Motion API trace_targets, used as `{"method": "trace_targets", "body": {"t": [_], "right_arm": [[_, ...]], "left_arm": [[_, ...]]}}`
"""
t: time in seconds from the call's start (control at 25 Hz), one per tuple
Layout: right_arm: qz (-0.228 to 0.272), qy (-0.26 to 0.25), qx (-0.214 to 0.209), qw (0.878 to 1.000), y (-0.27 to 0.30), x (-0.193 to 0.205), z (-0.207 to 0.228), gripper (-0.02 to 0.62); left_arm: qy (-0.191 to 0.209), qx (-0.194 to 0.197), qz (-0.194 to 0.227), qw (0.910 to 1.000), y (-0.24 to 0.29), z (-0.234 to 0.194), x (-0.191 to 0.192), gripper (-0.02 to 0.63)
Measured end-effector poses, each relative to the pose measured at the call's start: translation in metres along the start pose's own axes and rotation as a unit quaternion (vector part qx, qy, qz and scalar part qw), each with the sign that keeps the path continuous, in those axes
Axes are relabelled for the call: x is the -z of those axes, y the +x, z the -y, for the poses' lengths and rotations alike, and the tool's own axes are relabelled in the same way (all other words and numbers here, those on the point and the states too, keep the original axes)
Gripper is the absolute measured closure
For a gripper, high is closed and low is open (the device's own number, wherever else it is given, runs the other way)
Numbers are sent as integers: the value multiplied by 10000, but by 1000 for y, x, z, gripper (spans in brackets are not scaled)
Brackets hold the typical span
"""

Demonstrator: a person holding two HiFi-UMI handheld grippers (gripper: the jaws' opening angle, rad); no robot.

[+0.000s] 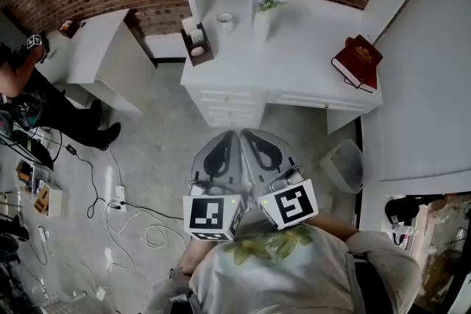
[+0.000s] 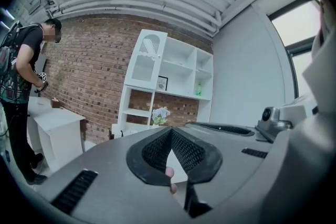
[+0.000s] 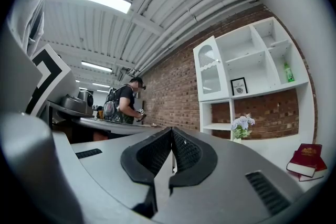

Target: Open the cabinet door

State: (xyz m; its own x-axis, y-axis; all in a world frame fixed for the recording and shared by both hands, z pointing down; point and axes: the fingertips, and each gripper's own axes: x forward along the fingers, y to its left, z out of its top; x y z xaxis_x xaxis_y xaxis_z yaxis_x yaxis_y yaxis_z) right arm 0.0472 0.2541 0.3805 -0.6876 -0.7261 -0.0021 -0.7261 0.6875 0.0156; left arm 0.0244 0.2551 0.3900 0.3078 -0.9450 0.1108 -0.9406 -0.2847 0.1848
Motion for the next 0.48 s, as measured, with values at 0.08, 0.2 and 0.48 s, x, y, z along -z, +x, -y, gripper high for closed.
{"method": "trace_targets", "body": {"t": [0.08, 0.2, 0.48], "right_arm": [[-28, 67, -22, 10000, 19, 0, 11, 572], [-8, 100, -32, 9999, 48, -1, 28, 572], [-35, 140, -10, 9999, 113, 2, 74, 572]], "left_arm": [[3, -16, 10, 10000, 18, -10, -6, 597], [37, -48, -29, 10000, 47, -27, -10, 597], [67, -26, -97, 9999, 118, -61, -22, 597]]}}
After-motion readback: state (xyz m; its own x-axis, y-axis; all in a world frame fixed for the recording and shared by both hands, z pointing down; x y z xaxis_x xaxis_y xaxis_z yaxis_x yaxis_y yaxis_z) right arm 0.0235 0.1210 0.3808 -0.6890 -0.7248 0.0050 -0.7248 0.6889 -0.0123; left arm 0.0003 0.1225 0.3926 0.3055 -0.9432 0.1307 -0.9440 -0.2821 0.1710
